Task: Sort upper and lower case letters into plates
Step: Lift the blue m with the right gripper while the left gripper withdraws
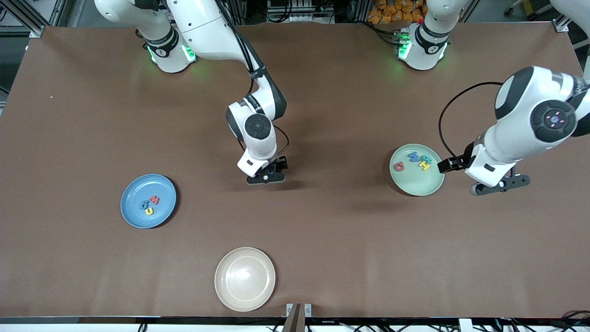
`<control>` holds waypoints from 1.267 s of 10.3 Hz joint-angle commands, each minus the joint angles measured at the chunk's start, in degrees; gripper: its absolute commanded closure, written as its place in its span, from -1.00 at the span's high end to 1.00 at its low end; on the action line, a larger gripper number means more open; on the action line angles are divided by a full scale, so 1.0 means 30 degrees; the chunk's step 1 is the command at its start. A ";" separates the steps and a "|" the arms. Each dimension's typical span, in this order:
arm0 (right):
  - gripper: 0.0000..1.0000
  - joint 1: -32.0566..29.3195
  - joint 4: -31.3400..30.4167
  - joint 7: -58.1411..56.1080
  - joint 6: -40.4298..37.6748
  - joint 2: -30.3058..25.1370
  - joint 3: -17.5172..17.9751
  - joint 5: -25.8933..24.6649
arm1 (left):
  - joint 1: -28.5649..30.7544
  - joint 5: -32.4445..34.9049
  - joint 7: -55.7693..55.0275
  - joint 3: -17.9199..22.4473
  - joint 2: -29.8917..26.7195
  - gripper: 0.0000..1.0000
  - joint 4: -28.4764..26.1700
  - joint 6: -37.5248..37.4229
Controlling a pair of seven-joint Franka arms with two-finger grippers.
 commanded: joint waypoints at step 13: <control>0.69 -0.1162 -0.0226 -0.1772 0.0173 -0.0264 0.0956 0.1214 | -1.2443 -0.6089 0.4577 1.4709 -0.4516 1.00 0.5258 -0.4141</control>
